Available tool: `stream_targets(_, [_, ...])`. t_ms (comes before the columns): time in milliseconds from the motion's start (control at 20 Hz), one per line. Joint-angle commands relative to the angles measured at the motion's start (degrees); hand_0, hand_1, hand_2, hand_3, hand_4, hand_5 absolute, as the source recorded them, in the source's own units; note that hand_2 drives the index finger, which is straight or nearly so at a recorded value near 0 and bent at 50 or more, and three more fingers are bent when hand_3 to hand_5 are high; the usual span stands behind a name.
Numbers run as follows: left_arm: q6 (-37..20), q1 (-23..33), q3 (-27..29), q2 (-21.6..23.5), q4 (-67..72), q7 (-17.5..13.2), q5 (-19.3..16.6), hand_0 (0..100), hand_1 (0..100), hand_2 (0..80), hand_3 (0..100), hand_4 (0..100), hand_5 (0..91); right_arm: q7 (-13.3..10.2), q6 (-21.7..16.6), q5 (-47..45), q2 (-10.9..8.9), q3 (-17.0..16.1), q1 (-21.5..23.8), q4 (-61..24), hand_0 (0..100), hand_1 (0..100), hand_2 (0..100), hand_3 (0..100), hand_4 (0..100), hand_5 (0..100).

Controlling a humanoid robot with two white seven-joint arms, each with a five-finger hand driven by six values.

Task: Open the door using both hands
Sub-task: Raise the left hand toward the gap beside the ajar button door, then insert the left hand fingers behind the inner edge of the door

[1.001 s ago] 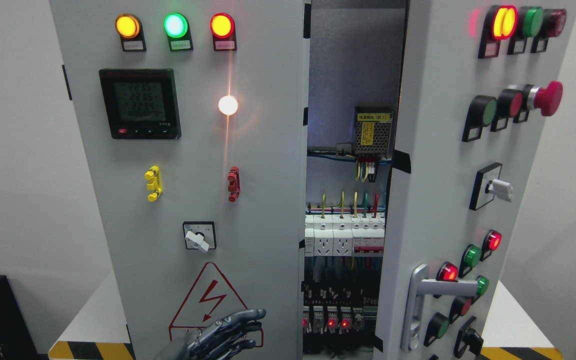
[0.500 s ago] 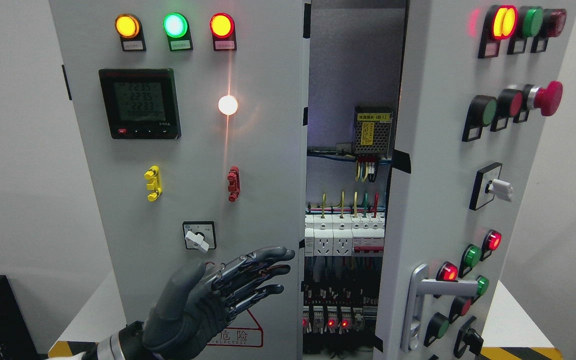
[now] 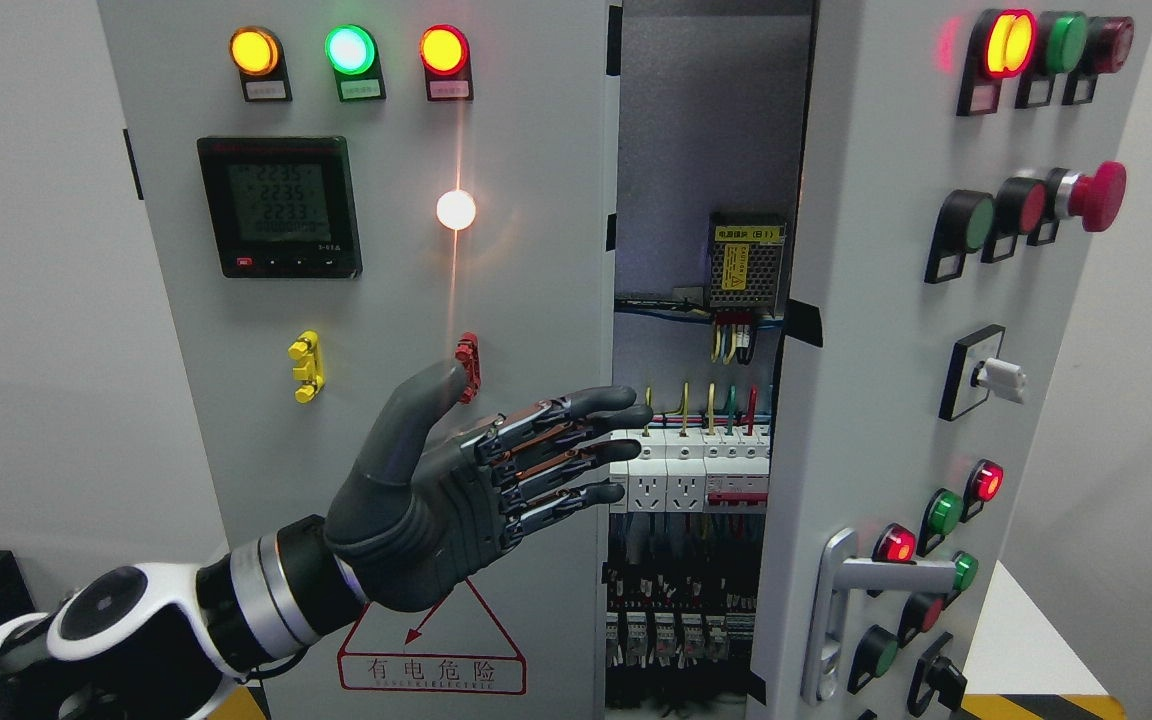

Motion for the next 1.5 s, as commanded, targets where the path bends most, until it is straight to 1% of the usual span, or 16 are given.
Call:
stream_targets(0, [1.45, -7.99, -5.81, -6.65, 6.50, 0.09, 2.84, 0, 0, 0.0, 0, 0, 0.0, 0.00, -0.04, 0.00, 0.00, 0.26, -0.04, -0.03, 0, 0, 0, 0, 0, 0])
stream_targets(100, [1.45, -10.45, -8.01, -7.18, 7.46, 0.09, 2.93, 0, 0, 0.0, 0, 0, 0.0, 0.00, -0.04, 0.00, 0.00, 0.26, -0.04, -0.03, 0, 0, 0, 0, 0, 0])
stream_targets(150, [1.54, -11.07, -8.54, -8.23, 8.08, 0.09, 3.01, 0, 0, 0.0, 0, 0, 0.0, 0.00, -0.04, 0.00, 0.00, 0.26, -0.04, -0.03, 0, 0, 0, 0, 0, 0])
stream_targets(350, [3.56, -12.04, -9.34, -10.69, 8.96, 0.09, 4.59, 0, 0, 0.0, 0, 0, 0.0, 0.00, -0.04, 0.00, 0.00, 0.26, -0.04, -0.03, 0, 0, 0, 0, 0, 0])
stream_targets(450, [3.82, -12.83, -9.34, -11.14, 9.14, 0.09, 5.91, 0, 0, 0.0, 0, 0, 0.0, 0.00, -0.04, 0.00, 0.00, 0.26, -0.04, 0.06, 0, 0, 0, 0, 0, 0])
stream_targets(601, [5.14, -14.32, -9.34, -11.31, 9.40, 0.09, 9.33, 0, 0, 0.0, 0, 0, 0.0, 0.00, -0.04, 0.00, 0.00, 0.26, -0.04, -0.03, 0, 0, 0, 0, 0, 0])
stream_targets(801, [5.32, -15.12, -9.34, -11.66, 9.40, 0.09, 10.83, 0, 0, 0.0, 0, 0, 0.0, 0.00, -0.04, 0.00, 0.00, 0.26, -0.04, -0.03, 0, 0, 0, 0, 0, 0])
stream_targets(951, [5.76, -15.20, -9.51, -12.28, 9.40, 0.09, 12.85, 0, 0, 0.0, 0, 0, 0.0, 0.00, -0.04, 0.00, 0.00, 0.26, 0.05, 0.06, 0, 0, 0, 0, 0, 0])
stream_targets(1201, [5.76, -15.56, -9.52, -13.60, 9.40, 0.08, 13.12, 0, 0, 0.0, 0, 0, 0.0, 0.00, -0.04, 0.00, 0.00, 0.26, -0.04, 0.06, 0, 0, 0, 0, 0, 0])
stream_targets(1451, [5.67, -15.73, -9.52, -13.69, 9.14, 0.00, 13.65, 0, 0, 0.0, 0, 0, 0.0, 0.00, -0.04, 0.00, 0.00, 0.26, -0.04, -0.03, 0, 0, 0, 0, 0, 0])
